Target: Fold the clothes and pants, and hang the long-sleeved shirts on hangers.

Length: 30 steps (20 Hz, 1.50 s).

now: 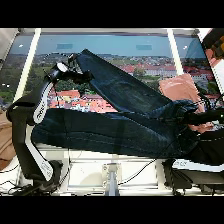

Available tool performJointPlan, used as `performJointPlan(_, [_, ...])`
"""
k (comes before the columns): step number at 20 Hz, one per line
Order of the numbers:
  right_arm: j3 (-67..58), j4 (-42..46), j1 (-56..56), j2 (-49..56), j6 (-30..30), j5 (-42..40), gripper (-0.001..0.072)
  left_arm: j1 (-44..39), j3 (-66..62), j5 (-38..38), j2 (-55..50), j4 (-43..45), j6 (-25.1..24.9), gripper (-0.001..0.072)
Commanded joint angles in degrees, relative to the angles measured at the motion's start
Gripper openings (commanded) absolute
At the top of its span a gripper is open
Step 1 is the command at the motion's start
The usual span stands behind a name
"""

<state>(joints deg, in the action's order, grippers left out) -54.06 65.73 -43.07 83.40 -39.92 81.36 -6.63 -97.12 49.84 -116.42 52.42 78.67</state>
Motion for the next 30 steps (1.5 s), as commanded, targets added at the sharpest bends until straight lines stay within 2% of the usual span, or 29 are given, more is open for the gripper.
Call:
performJointPlan(1, [0.0,0.0,0.0,0.0,0.0,0.3,0.0036,-0.3,0.0,-0.7,-0.2,2.1,1.1,0.0521])
performJointPlan(4, [0.0,0.0,0.0,0.0,-0.1,0.3,0.0036,-0.8,0.0,-1.7,-0.3,8.2,2.4,0.0273])
performJointPlan(6, [0.0,0.0,0.0,0.0,-0.1,0.7,0.0036,-0.6,0.0,-1.9,-0.2,9.8,3.5,0.0051])
performJointPlan(10, [0.0,0.1,0.0,0.0,-1.1,1.2,0.0036,0.8,0.0,-1.8,1.7,9.9,3.4,0.0035])
performJointPlan(14, [0.0,0.1,0.0,-0.1,-5.8,2.7,0.0036,1.7,0.0,1.0,9.0,15.2,3.5,0.0034])
performJointPlan(16, [0.0,0.1,0.0,-0.1,-5.8,3.6,0.0036,1.4,0.0,6.3,13.8,21.1,5.8,0.0034])
performJointPlan(18, [0.0,0.1,0.0,-0.1,-5.9,3.6,0.0036,0.6,0.0,14.6,17.5,26.1,8.2,0.0034])
performJointPlan(21, [0.0,0.1,0.0,-0.1,-5.9,3.6,0.0035,-0.3,0.0,30.4,18.6,27.5,9.7,0.0035])
performJointPlan(22, [0.0,0.1,0.0,-0.1,-5.9,3.5,0.0036,-0.8,0.1,33.5,17.9,27.8,9.6,0.0035])
performJointPlan(30, [0.0,0.1,0.0,-0.1,-5.9,2.6,0.0036,-2.6,0.1,30.1,9.1,28.5,7.8,0.0035])
